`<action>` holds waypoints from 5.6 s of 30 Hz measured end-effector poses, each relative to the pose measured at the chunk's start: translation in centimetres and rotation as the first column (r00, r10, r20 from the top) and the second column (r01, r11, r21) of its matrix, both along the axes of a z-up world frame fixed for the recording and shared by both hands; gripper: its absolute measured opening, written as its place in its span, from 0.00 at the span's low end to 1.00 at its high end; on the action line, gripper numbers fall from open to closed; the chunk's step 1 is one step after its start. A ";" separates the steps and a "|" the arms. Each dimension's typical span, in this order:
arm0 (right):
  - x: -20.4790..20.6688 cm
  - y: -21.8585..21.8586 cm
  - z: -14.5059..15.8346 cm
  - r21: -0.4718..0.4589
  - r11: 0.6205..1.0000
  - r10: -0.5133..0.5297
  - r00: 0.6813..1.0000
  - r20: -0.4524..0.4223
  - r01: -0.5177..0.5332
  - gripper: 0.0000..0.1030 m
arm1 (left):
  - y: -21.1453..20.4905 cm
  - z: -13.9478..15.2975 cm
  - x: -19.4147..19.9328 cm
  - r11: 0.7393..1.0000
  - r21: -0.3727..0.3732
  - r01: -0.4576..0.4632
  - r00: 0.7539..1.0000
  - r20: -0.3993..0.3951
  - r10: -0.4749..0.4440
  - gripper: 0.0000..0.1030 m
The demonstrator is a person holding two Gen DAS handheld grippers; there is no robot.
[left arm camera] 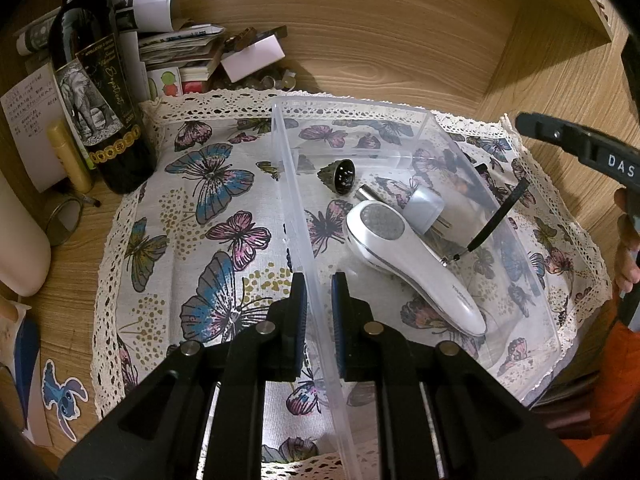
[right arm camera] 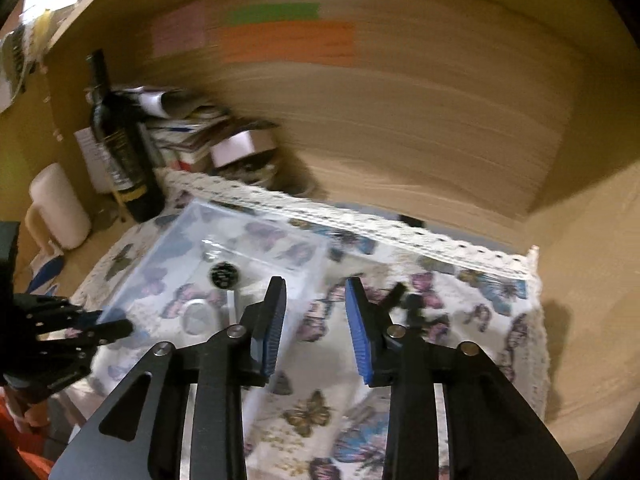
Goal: Organize rigid objects
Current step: 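Lay the metal pen into the tray beside the device, then grasp the silver keys on the tablecloth with the right gripper, then carry the keys into the clear tray and release them beside the device, then grasp the black-and-gold tube with the right gripper and lift it, then lay the black-and-gold tube into the tray beside the device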
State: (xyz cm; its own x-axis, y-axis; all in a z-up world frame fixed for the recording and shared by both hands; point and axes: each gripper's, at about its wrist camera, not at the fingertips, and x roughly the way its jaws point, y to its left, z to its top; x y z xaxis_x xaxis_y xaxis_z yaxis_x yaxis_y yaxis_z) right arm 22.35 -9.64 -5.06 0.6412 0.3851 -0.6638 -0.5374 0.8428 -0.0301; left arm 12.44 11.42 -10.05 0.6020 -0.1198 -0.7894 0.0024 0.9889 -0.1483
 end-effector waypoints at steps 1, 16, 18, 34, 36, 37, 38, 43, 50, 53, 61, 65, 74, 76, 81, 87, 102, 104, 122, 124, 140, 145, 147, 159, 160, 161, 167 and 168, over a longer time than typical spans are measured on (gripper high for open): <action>0.1 -0.4 -0.2 0.001 1.000 -0.014 1.000 -0.002 0.014 0.37 | 0.0 0.0 0.0 1.000 0.000 0.000 1.000 0.000 0.000 0.11; 2.6 -3.7 -9.8 -0.105 0.986 -0.149 0.962 -0.229 0.128 0.41 | 0.0 0.0 0.0 1.000 0.001 0.000 1.000 0.000 0.000 0.11; 3.1 -3.7 -10.9 -0.116 0.985 -0.157 0.952 -0.262 0.130 0.41 | 0.0 0.0 0.0 1.000 0.001 0.000 1.000 0.000 0.000 0.11; 0.4 -4.5 -10.7 -0.110 0.985 -0.151 0.966 -0.209 0.130 0.20 | -0.1 0.0 0.0 1.000 -0.001 0.000 1.000 0.000 0.000 0.11; 0.2 -4.6 -10.4 -0.098 0.986 -0.152 0.967 -0.202 0.135 0.20 | -0.1 0.0 0.0 1.000 0.001 0.000 1.000 0.000 0.000 0.11; 0.3 -4.6 -10.2 -0.093 0.986 -0.151 0.968 -0.199 0.135 0.20 | -0.1 0.0 0.0 1.000 0.001 0.000 1.000 0.001 0.000 0.11; 0.5 -4.5 -10.1 -0.087 0.987 -0.150 0.970 -0.192 0.136 0.20 | -0.1 0.0 0.0 1.000 0.001 0.000 1.000 0.001 0.000 0.11; -0.1 -4.5 -7.8 -0.061 0.989 -0.140 0.981 -0.133 0.133 0.20 | -0.1 0.0 -0.1 1.000 0.000 0.000 1.000 0.001 0.000 0.11; -0.8 -4.1 -5.0 -0.024 0.994 -0.113 0.992 -0.059 0.111 0.20 | -0.1 0.0 -0.1 1.000 0.000 0.000 1.000 0.001 0.000 0.11; -0.9 -3.6 -3.8 -0.007 0.995 -0.099 0.995 -0.029 0.099 0.20 | 0.0 0.0 -0.1 1.000 0.000 0.000 1.000 0.001 0.000 0.11; -2.0 -1.6 0.7 0.067 0.997 -0.033 0.996 0.085 0.028 0.20 | 0.0 0.0 -0.1 1.000 0.001 0.000 1.000 0.001 0.000 0.11; -2.8 0.1 2.4 0.086 0.996 0.023 0.990 0.138 -0.035 0.20 | 0.0 0.0 -0.1 1.000 0.000 0.000 1.000 0.001 0.000 0.11; -3.6 4.0 2.2 0.075 0.984 0.150 0.978 0.143 -0.162 0.20 | 0.0 0.0 -0.1 1.000 -0.001 0.001 1.000 0.001 -0.001 0.11; -3.6 4.9 1.4 0.059 0.982 0.170 0.978 0.121 -0.178 0.20 | 0.0 0.0 -0.1 1.000 -0.002 0.001 1.000 0.001 -0.001 0.11; -2.8 6.4 -1.4 0.011 0.982 0.188 0.981 0.041 -0.189 0.20 | 0.0 0.0 -0.1 1.000 -0.002 0.001 1.000 0.001 -0.001 0.11; -1.7 6.5 -4.2 -0.030 0.983 0.177 0.983 -0.053 -0.179 0.20 | 0.0 0.0 -0.1 1.000 -0.002 0.001 1.000 0.001 -0.001 0.11; -1.5 2.5 -1.7 0.003 0.994 0.112 0.994 -0.006 -0.112 0.29 | 0.0 0.0 -0.1 1.000 0.001 0.003 1.000 0.001 -0.003 0.11; -0.9 1.1 -1.2 0.015 0.998 0.066 0.998 0.009 -0.066 0.36 | 0.0 0.0 -0.1 1.000 0.001 0.003 1.000 0.001 -0.003 0.11; 6.8 -4.2 -8.7 -0.083 0.990 -0.126 0.973 -0.195 0.111 0.41 | 0.0 0.0 -0.1 1.000 0.000 0.003 1.000 0.000 -0.003 0.11; 7.5 -3.7 -10.0 -0.103 0.989 -0.124 0.966 -0.226 0.103 0.41 | 0.0 0.0 -0.1 1.000 -0.001 0.003 1.000 -0.001 -0.003 0.11; 4.9 -2.2 -11.0 -0.097 0.994 -0.072 0.976 -0.208 0.052 0.21 | 0.0 0.0 -0.1 1.000 0.002 0.004 1.000 -0.001 -0.004 0.11; 2.4 -2.7 -8.2 -0.039 0.998 -0.052 0.987 -0.155 0.046 0.21 | 0.0 0.0 -0.1 1.000 0.001 0.003 1.000 0.000 -0.003 0.11; 1.7 -2.9 -6.8 -0.017 0.999 -0.041 0.991 -0.124 0.039 0.21 | 0.0 0.0 -0.1 1.000 0.002 0.004 1.000 0.000 -0.004 0.11; -1.4 -0.1 -0.5 0.057 0.996 0.071 0.996 0.045 -0.073 0.21 | 0.1 0.0 -0.1 1.000 0.004 0.005 1.000 0.000 -0.005 0.11; -1.7 0.2 -0.4 0.059 0.995 0.083 0.995 0.051 -0.086 0.21 | 0.1 0.0 -0.1 1.000 0.004 0.004 1.000 -0.001 -0.004 0.11; -2.0 0.5 -0.2 0.062 0.993 0.095 0.994 0.056 -0.098 0.21 | 0.1 0.0 -0.1 1.000 0.003 0.004 1.000 0.000 -0.004 0.11; -3.3 2.3 -0.5 0.062 0.985 0.159 0.986 0.049 -0.162 0.21 | 0.1 0.0 -0.1 1.000 0.004 0.005 1.000 0.000 -0.005 0.11; -3.4 2.7 -0.7 0.058 0.984 0.168 0.985 0.043 -0.170 0.21 | 0.2 0.0 -0.1 1.000 0.004 0.005 1.000 0.000 -0.005 0.11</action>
State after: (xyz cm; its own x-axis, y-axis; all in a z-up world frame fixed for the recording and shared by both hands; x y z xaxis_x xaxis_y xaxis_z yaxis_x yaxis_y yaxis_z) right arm 18.92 -6.98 -5.79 0.5879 0.5290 -0.6120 -0.6714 0.7410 -0.0045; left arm 12.30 11.58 -10.07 0.6013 -0.1195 -0.7901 0.0070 0.9895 -0.1443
